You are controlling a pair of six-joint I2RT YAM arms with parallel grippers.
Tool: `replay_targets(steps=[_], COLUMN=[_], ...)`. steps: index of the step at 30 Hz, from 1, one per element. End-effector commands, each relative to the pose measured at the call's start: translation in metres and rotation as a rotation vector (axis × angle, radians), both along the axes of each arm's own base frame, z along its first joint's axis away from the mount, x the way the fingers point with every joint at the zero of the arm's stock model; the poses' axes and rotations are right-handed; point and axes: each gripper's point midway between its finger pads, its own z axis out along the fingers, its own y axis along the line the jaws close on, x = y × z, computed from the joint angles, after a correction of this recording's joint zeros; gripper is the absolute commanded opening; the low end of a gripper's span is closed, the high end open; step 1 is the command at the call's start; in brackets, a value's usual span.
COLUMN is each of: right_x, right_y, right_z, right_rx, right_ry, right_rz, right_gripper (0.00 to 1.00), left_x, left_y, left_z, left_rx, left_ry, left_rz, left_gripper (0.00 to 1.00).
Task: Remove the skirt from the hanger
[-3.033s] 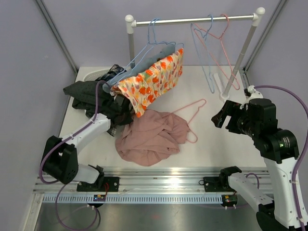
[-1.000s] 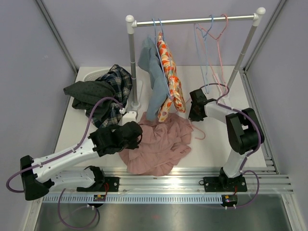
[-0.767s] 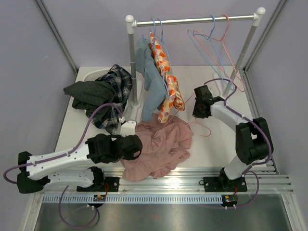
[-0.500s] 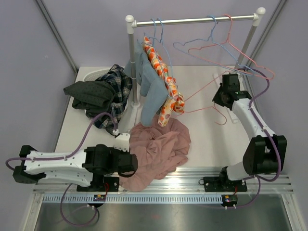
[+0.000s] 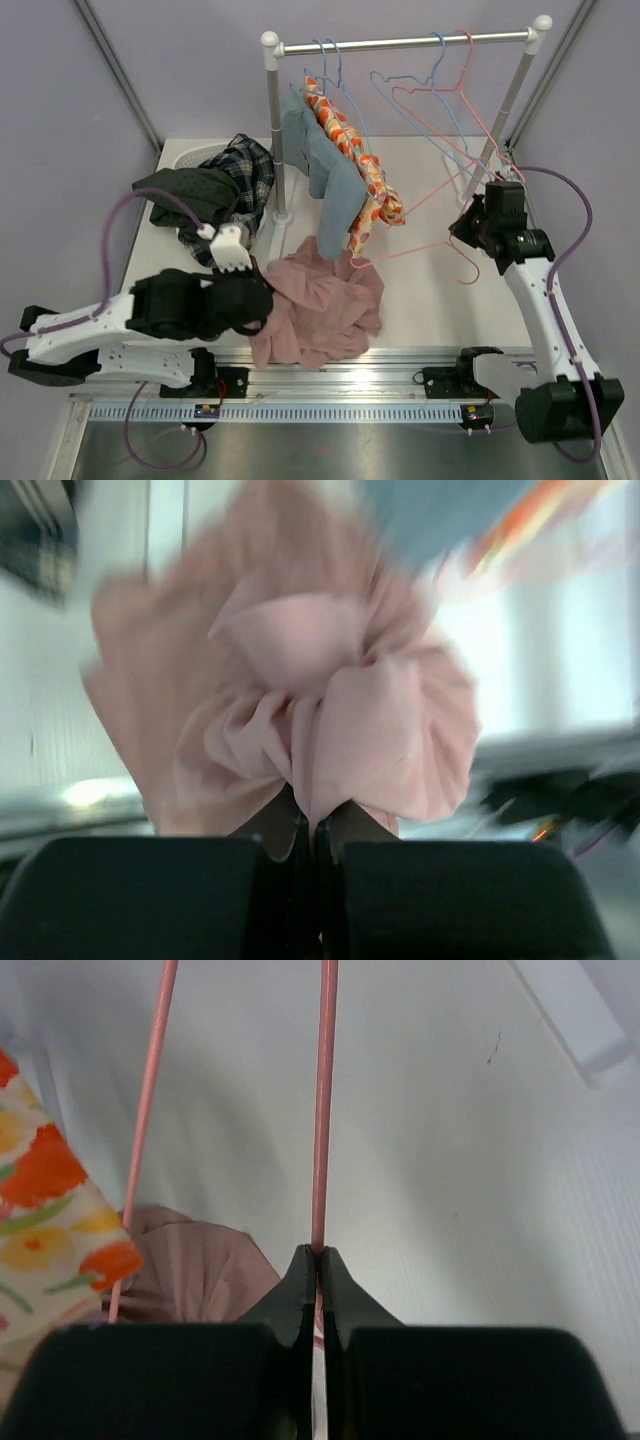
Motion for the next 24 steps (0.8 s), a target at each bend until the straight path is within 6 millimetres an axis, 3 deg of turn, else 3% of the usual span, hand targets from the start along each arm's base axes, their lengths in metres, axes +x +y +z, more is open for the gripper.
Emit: replay_targets(steps=[1,3,4,5,7,8,10,11,12,13,15,16,18,19,21,23,24], right_x=[-0.029,-0.038,-0.043,-0.045,-0.051,-0.051,-0.054,-0.055,-0.056,-0.056,-0.056,-0.056,-0.056,-0.057,-0.057,-0.058,-0.059], right_y=[0.012,0.011,0.01,0.009,0.009,0.009,0.009,0.009,0.008,0.009,0.009,0.009,0.01,0.01,0.01,0.009,0.009], right_z=[0.006,0.011,0.011,0.013,0.019,0.022,0.029,0.031,0.032,0.034,0.036,0.038,0.038,0.037,0.039,0.042,0.042], right_rx=[0.072,0.069,0.064,0.059,0.055,0.052,0.054,0.052,0.051,0.051,0.053,0.051,0.053,0.05,0.048,0.045,0.046], right_ry=[-0.012,-0.033,-0.028,-0.031,-0.043,-0.05,-0.066,-0.071,-0.073,-0.077,-0.082,-0.085,-0.085,-0.081,-0.082,-0.092,-0.092], right_rz=[0.031,0.033,0.035,0.033,0.04,0.042,0.044,0.046,0.045,0.047,0.051,0.051,0.055,0.061,0.061,0.062,0.061], right_gripper=[0.0,0.0,0.0,0.0,0.0,0.0,0.0,0.0,0.0,0.0,0.0,0.0,0.0,0.0,0.0,0.0,0.0], left_x=[0.059,0.083,0.097,0.109,0.131,0.141,0.158,0.161,0.176,0.186,0.213,0.225,0.241,0.268,0.295,0.336,0.345], left_y=[0.066,0.065,0.078,0.072,0.097,0.091,0.113,0.117,0.117,0.134,0.133,0.151,0.161,0.168,0.173,0.177,0.177], left_z=[0.08,0.108,0.126,0.139,0.16,0.178,0.197,0.221,0.221,0.227,0.242,0.247,0.266,0.252,0.24,0.188,0.183], left_rx=[0.221,0.291,0.283,0.258,0.323,0.253,0.27,0.232,0.272,0.284,0.269,0.281,0.257,0.266,0.242,0.255,0.252], left_ry=[-0.293,-0.367,-0.386,-0.416,-0.458,-0.489,-0.513,-0.553,-0.543,-0.547,-0.565,-0.563,-0.603,-0.561,-0.53,-0.413,-0.412], left_rz=[0.124,0.107,0.175,0.19,0.247,0.231,0.285,0.295,0.295,0.35,0.333,0.386,0.406,0.407,0.408,0.383,0.378], left_gripper=[0.0,0.0,0.0,0.0,0.0,0.0,0.0,0.0,0.0,0.0,0.0,0.0,0.0,0.0,0.0,0.0,0.0])
